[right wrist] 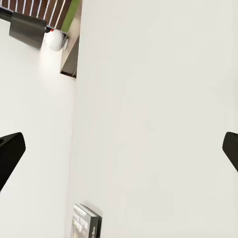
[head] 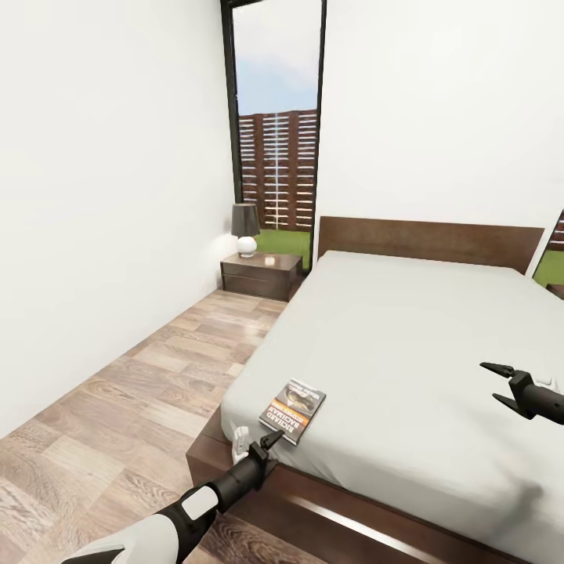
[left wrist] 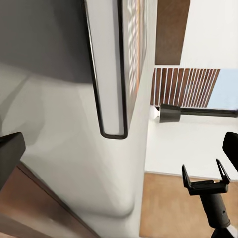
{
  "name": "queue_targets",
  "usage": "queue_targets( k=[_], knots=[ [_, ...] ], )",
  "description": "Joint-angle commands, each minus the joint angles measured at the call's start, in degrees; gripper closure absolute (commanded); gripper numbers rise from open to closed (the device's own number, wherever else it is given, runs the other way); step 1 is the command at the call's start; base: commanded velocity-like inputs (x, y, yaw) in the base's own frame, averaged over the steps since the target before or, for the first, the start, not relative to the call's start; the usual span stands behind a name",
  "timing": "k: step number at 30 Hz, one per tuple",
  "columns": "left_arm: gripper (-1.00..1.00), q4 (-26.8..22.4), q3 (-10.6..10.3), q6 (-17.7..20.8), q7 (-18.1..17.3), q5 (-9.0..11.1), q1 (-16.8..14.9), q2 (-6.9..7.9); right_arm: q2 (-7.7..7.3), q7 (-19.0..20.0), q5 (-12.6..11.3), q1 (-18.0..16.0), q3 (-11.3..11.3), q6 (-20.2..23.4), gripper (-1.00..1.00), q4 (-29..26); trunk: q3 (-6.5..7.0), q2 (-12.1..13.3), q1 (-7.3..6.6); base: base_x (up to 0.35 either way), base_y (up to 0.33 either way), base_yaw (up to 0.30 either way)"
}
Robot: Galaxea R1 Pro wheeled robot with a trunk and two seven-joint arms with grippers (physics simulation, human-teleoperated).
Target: In the bedroom, move the book from the bed onto either nightstand, and place the two sandals side by side next to the bed.
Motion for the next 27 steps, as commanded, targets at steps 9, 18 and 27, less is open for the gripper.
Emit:
queue_targets(
  k=[9,18,27],
  knots=[
    [-1.0,0.0,1.3,0.4,0.1,-0.1,0.0,0.02,-0.02,0.0,-0.6,0.0,0.3,0.4,-1.0,0.0,-0.06,0.0,-0.01,0.0,0.0,0.0],
    [-1.0,0.0,1.6,0.3,0.5,-0.1,0.0,0.09,-0.02,0.0,-0.6,0.0,0.3,0.4,-1.0,0.0,-0.06,0.0,-0.01,0.0,0.0,0.0],
    [-1.0,0.0,1.6,0.3,0.7,-0.2,0.0,0.09,-0.02,0.0,-0.6,0.0,0.3,0.4,-1.0,0.0,-0.06,0.0,-0.01,0.0,0.0,0.0]
  ],
)
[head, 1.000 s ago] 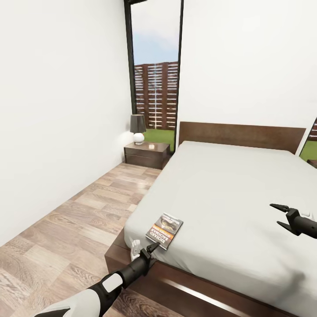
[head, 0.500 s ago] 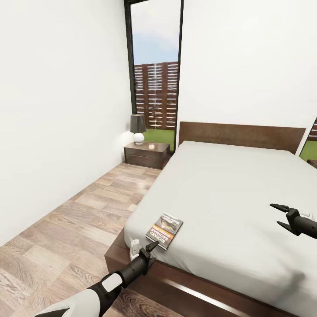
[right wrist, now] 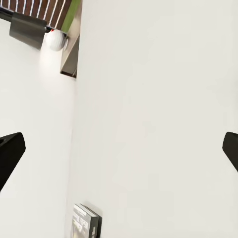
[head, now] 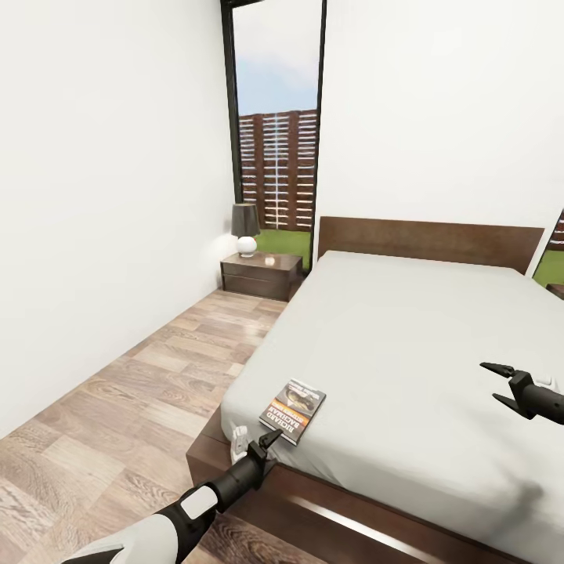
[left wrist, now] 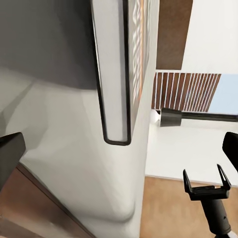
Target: In the bedroom, move the book from the bed onto either nightstand, and place the two sandals side by side next to the bed.
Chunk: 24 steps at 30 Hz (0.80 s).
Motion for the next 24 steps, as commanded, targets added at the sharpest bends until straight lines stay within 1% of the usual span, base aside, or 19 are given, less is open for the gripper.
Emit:
queue_targets(
  k=[1,24],
  knots=[
    [-1.0,0.0,0.5,0.5,-0.1,-0.1,0.0,-0.01,-0.02,0.0,-0.6,0.0,0.3,0.4,-1.0,0.0,-0.06,0.0,-0.01,0.0,0.0,0.0],
    [-1.0,0.0,0.7,0.5,-0.2,-0.1,0.0,0.03,-0.02,0.0,-0.6,0.0,0.3,0.4,-1.0,0.0,-0.06,0.0,-0.01,0.004,0.0,0.0]
  ],
)
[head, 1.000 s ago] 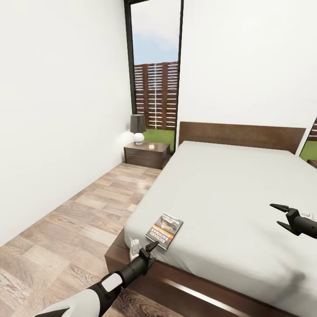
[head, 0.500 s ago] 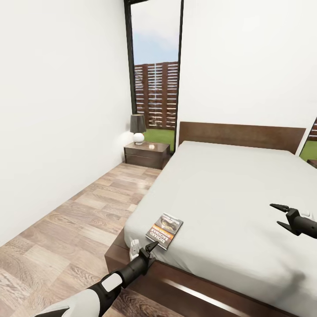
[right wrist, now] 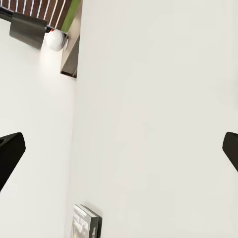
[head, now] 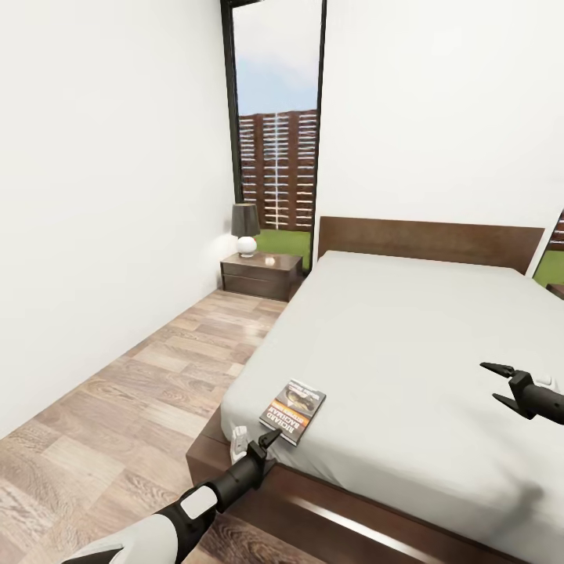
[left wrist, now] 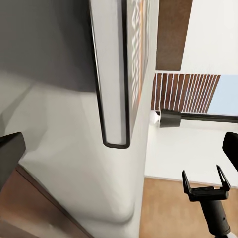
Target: In the bedroom, move the book from the bed onto either nightstand, and place the two sandals side by side next to the bed.
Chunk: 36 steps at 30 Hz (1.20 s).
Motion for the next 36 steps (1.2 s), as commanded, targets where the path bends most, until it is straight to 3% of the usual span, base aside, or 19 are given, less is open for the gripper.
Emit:
queue_targets(
  k=[1,36],
  knots=[
    [-1.0,0.0,0.5,0.5,-0.1,-0.1,0.0,0.0,-0.02,0.0,-0.6,0.0,0.3,0.4,-1.0,0.0,-0.06,0.0,-0.01,0.053,0.0,0.0],
    [-1.0,0.0,0.5,0.6,-0.4,-0.1,0.0,0.03,-0.02,0.0,-0.6,0.0,0.3,0.4,-1.0,0.0,-0.06,0.0,-0.01,0.03,-0.014,0.0]
  ],
)
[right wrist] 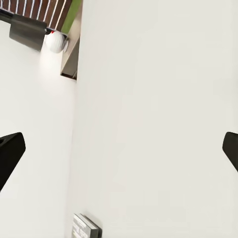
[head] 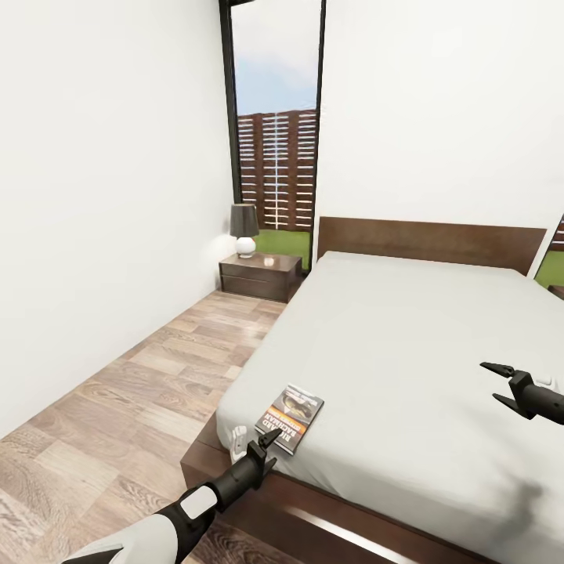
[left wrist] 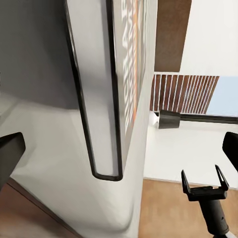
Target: In the bedroom, move the book from the bed onto either nightstand, and place the two sandals side by side next to the bed.
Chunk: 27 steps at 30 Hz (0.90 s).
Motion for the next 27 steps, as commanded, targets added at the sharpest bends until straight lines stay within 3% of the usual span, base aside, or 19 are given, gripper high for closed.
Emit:
queue_targets(
  k=[1,27],
  knots=[
    [-1.0,0.0,0.5,0.5,-0.1,-0.1,0.0,0.0,-0.02,0.0,-0.6,0.0,0.3,0.4,-1.0,0.0,-0.06,0.0,-0.01,0.0,0.0,0.0],
    [-1.0,0.0,0.5,0.6,-0.1,-0.1,0.0,0.28,-0.02,0.3,-0.9,0.0,0.3,0.4,-1.0,1.9,-0.06,0.0,-0.01,0.0,0.0,0.0]
  ],
)
